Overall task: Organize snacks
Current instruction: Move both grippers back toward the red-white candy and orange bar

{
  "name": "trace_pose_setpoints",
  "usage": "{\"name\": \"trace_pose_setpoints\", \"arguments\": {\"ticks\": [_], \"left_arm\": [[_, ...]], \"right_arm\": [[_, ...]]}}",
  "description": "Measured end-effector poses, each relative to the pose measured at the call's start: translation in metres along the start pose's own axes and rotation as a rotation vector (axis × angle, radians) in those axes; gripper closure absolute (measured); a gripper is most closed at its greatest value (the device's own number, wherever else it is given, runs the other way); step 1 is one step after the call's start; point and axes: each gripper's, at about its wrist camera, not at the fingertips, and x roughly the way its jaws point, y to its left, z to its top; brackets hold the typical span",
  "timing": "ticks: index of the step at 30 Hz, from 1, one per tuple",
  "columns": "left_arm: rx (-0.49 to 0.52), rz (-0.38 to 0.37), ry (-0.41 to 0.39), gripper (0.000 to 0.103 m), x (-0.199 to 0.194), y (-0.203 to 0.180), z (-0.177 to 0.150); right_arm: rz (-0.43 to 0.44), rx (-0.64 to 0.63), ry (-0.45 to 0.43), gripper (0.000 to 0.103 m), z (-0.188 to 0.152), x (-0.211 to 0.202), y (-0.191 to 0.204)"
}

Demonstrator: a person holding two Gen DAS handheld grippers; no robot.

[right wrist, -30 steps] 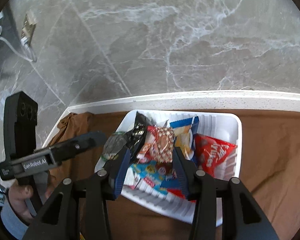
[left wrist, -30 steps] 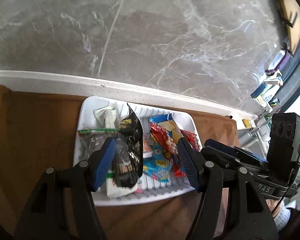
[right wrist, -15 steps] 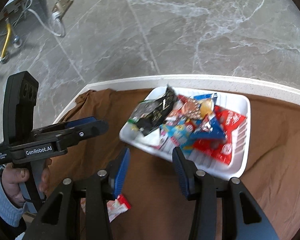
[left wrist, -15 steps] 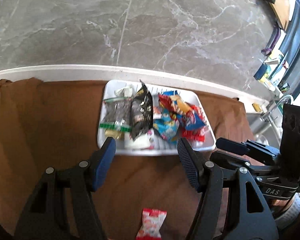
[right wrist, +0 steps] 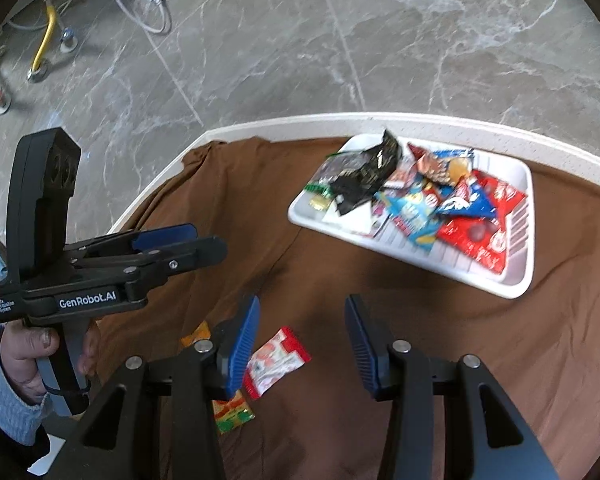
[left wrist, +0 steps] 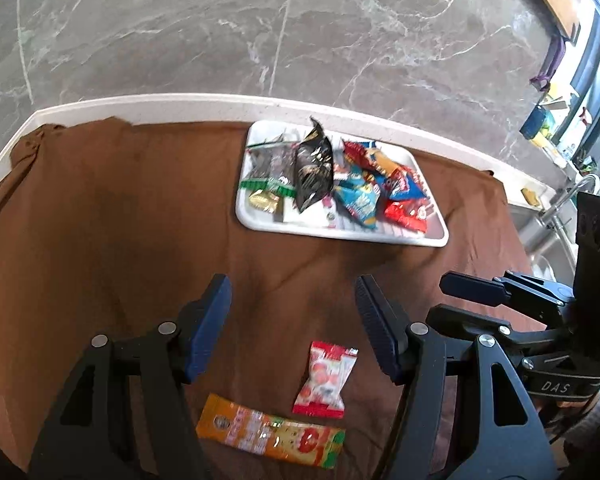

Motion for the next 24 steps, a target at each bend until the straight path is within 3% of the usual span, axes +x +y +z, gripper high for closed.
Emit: {"name": "trace_pose_setpoints", "arguments": {"ticks": [24], "left_arm": [[-0.030,0.078,0.098,0.041,0.000,0.021,-0.053]], "right_arm": [[0.042,-0.020,0.114,0.054,-0.030,0.029,0.027]]}}
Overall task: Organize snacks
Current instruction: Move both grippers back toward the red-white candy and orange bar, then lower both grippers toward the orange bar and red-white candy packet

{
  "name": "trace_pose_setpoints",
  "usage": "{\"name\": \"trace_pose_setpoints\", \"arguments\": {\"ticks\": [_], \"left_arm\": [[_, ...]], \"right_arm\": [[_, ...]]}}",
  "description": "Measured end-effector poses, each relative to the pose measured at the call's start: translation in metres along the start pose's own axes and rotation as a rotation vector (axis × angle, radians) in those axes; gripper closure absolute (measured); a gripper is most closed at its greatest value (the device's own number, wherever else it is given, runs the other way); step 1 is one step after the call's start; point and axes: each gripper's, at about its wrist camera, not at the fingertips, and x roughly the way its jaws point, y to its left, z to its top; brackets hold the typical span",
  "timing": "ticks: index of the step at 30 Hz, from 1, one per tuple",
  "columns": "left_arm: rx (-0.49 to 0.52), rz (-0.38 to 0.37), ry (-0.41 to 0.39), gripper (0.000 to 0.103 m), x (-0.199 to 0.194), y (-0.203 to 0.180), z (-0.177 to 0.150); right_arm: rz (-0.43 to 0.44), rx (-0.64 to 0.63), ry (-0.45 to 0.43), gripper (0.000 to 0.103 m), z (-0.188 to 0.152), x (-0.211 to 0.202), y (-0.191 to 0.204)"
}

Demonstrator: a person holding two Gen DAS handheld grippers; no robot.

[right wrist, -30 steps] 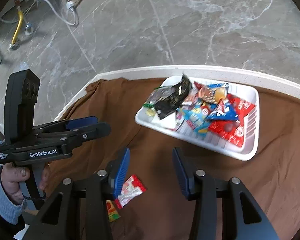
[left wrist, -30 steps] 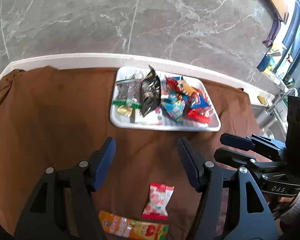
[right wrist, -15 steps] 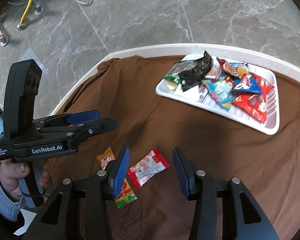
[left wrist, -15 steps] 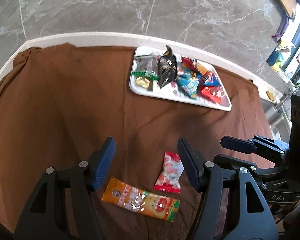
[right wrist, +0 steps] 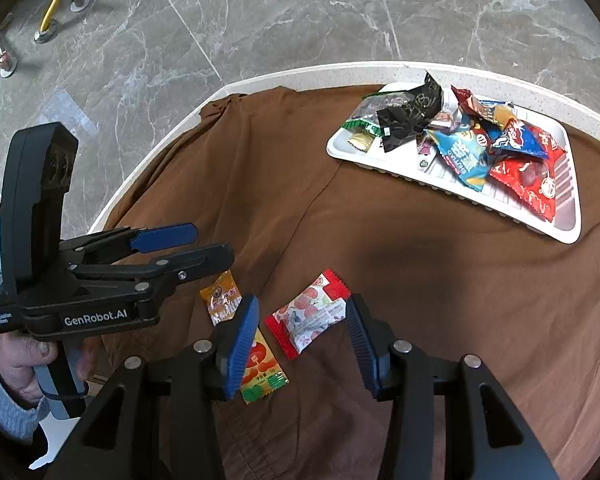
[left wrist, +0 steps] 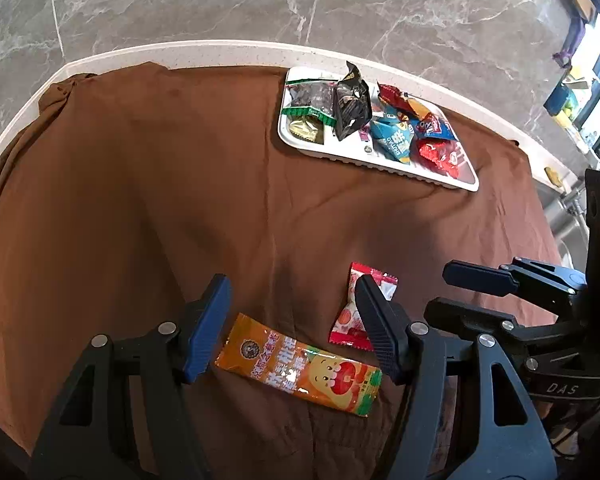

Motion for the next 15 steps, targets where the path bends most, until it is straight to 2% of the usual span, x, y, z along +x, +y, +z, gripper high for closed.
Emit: {"name": "trace_pose_setpoints", "arguments": {"ticks": [15], "left_arm": [[0.023,0.026,0.007,0.041,0.0023,-0.0004,-0.0062]], "right_arm": [[-0.001,0.007,0.024,0.054,-0.0045,0.0073,0.0010]]}}
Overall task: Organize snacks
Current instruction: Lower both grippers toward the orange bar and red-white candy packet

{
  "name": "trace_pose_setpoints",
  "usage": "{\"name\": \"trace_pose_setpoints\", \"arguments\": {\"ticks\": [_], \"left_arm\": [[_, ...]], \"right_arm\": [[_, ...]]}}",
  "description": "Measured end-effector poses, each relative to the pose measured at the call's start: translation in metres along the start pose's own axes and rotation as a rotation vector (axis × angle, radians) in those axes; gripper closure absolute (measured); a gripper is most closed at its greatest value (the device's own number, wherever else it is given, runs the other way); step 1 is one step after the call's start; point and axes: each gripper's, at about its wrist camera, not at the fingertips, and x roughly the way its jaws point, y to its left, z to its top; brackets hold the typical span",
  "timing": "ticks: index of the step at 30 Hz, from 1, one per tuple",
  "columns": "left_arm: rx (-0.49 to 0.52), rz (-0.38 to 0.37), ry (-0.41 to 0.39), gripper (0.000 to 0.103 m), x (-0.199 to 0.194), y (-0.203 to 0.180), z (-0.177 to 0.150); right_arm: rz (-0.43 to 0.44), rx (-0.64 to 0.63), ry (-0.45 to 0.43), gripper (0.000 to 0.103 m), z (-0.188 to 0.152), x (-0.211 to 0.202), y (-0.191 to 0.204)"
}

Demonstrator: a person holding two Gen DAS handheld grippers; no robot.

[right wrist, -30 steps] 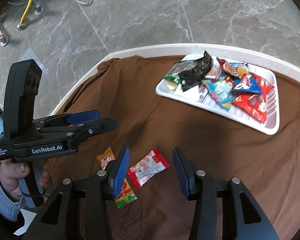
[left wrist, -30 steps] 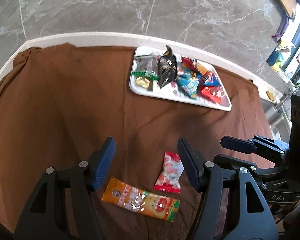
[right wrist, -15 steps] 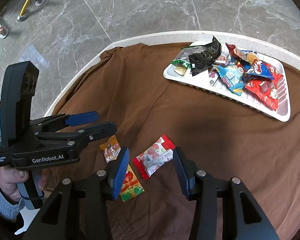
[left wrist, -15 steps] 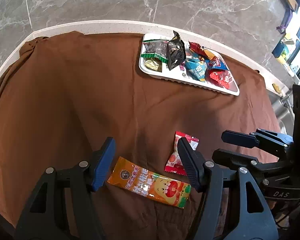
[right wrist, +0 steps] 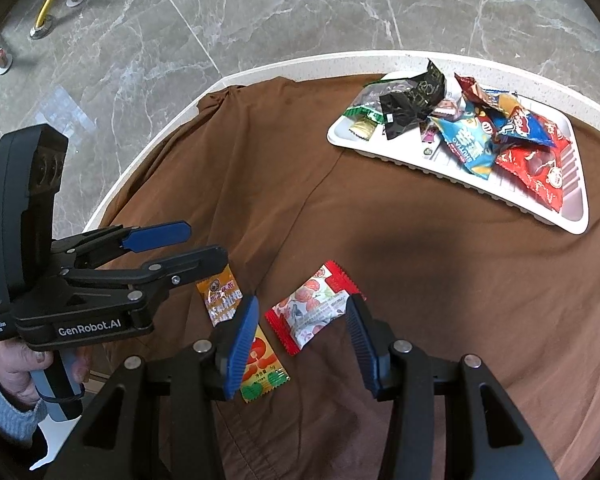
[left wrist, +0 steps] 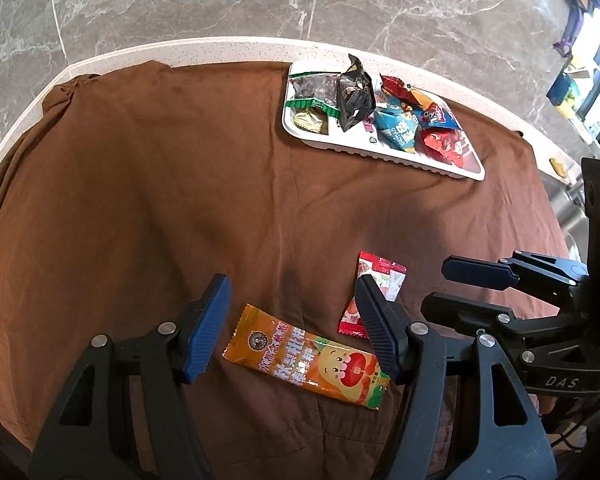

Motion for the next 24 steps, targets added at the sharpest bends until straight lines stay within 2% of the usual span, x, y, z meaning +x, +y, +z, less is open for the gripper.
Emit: {"name": "trace_pose_setpoints", "arguments": {"ticks": [24], "left_arm": [[0.015,0.018,0.019,0.041,0.009,0.000,-0.002]], "right_arm": [[-0.004,0.005,0.031,0.054,0.002,0.012,0.000]]}}
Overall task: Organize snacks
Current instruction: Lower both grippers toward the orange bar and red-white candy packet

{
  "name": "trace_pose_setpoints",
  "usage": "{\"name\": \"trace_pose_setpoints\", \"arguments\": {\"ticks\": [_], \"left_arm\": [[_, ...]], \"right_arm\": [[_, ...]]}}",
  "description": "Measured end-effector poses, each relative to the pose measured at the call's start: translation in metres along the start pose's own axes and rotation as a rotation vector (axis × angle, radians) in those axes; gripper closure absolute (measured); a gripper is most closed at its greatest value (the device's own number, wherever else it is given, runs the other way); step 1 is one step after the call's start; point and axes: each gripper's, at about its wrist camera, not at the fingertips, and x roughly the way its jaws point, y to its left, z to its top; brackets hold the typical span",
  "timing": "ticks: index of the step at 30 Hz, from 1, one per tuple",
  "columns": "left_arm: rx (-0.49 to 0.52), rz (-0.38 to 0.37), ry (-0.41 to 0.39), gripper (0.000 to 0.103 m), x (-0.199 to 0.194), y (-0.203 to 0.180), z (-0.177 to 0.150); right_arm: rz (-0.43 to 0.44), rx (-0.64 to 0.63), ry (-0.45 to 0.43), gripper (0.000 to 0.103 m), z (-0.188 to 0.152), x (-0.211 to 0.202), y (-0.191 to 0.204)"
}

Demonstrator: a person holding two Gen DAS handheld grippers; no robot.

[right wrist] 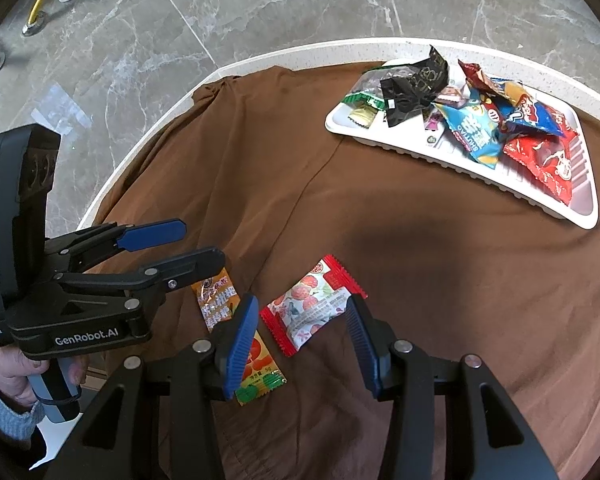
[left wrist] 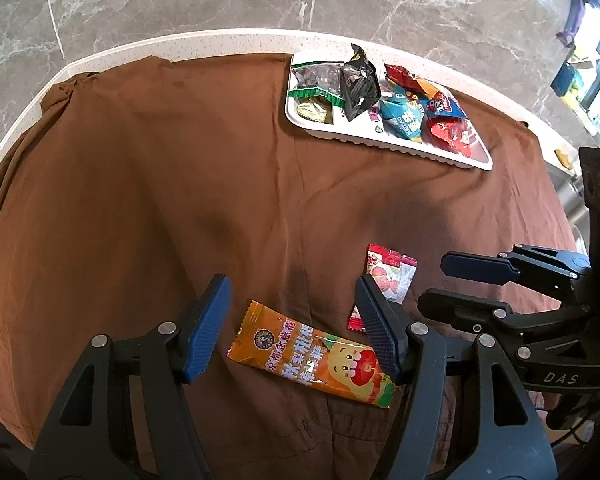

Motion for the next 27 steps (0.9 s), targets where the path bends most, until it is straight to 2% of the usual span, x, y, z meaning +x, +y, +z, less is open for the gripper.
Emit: {"name": "trace_pose_setpoints", "arguments": {"ticks": [27], "left_arm": [[0.015,0.020,0.013,0.040,0.010,-0.004,0.005]], "right_arm": [[-0.002,0.007,0.035,0.053,0.000,0.012,-0.004]]}}
